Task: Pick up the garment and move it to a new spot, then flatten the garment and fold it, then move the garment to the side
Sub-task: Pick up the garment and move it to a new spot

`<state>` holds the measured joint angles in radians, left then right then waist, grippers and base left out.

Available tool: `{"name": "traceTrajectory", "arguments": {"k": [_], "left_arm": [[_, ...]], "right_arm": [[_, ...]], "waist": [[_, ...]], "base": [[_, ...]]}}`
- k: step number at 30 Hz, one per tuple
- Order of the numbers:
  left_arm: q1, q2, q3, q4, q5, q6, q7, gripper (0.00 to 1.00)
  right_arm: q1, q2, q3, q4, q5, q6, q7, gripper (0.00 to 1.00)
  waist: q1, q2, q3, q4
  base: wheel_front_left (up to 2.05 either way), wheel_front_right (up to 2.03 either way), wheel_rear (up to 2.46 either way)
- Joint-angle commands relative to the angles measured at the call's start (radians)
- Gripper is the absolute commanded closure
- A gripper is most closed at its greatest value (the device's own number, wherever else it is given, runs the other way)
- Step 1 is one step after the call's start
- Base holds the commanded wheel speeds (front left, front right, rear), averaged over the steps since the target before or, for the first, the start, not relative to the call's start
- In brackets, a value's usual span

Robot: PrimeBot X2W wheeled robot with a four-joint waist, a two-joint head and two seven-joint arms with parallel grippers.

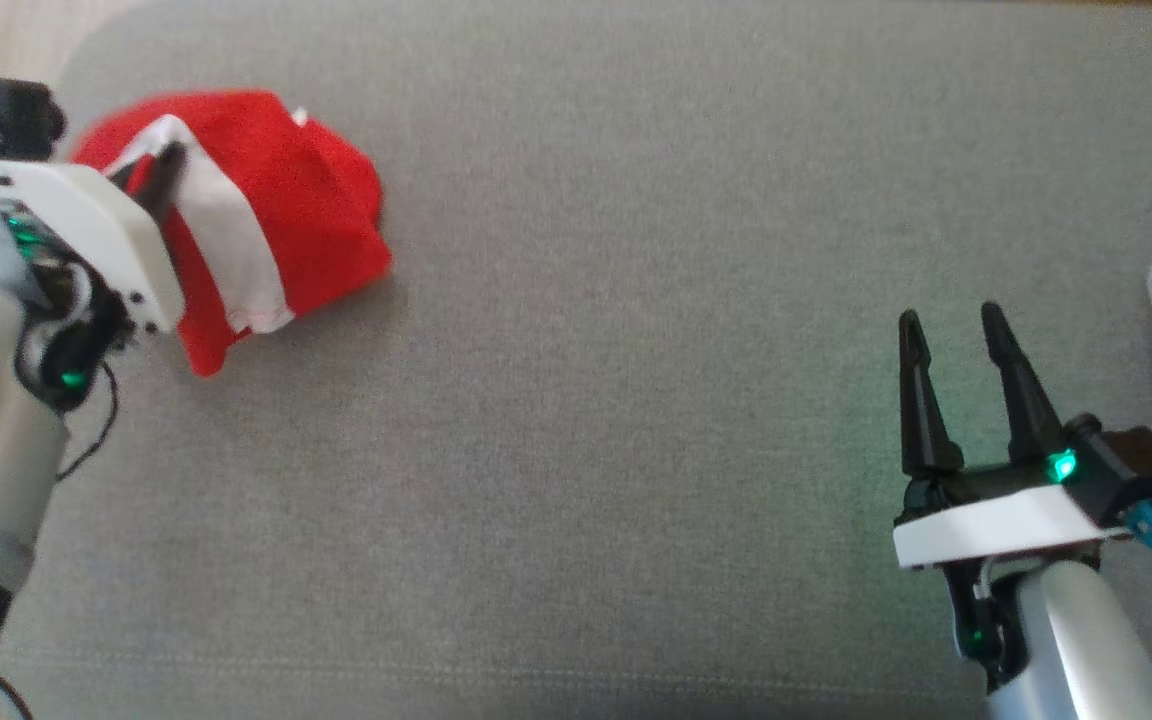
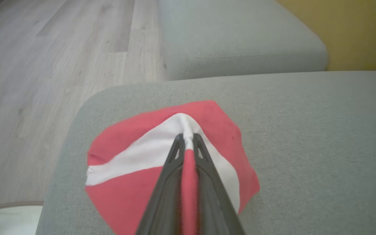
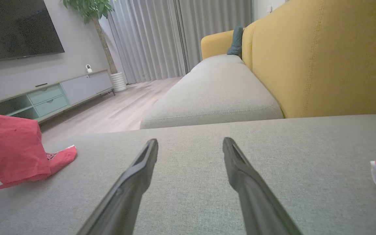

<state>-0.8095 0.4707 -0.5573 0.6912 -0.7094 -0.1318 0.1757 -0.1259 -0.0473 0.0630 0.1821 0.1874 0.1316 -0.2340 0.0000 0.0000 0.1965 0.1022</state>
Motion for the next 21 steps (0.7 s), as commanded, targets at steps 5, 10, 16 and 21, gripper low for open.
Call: {"name": "traceTrajectory", "arguments": {"k": [5, 10, 16, 21], "left_arm": [[0.027, 0.026, 0.017, -0.135, -0.015, 0.015, -0.011, 1.0], [0.089, -0.028, 0.0, -0.277, -0.026, 0.066, -0.011, 1.0], [0.117, -0.108, -0.016, -0.422, -0.026, 0.147, -0.015, 1.0], [0.11, -0.178, -0.019, -0.483, 0.004, 0.232, -0.056, 1.0]], "right_arm": [[0.003, -0.003, 0.041, 0.004, 0.029, -0.001, -0.022, 0.0], [0.013, -0.003, 0.048, 0.023, 0.043, -0.001, -0.026, 0.0], [0.016, -0.003, 0.05, 0.022, 0.049, -0.001, -0.027, 0.0], [0.011, -0.003, 0.055, 0.009, 0.052, -0.001, -0.027, 0.0]], "waist": [[0.0, 0.0, -0.098, -0.017], [0.0, 0.0, -0.136, -0.042], [0.0, 0.0, -0.155, -0.081], [0.0, 0.0, -0.144, -0.124]], "base": [[0.0, 0.0, 0.0], [0.0, 0.0, 0.0], [0.0, 0.0, 0.0], [0.0, 0.0, 0.0]]}}
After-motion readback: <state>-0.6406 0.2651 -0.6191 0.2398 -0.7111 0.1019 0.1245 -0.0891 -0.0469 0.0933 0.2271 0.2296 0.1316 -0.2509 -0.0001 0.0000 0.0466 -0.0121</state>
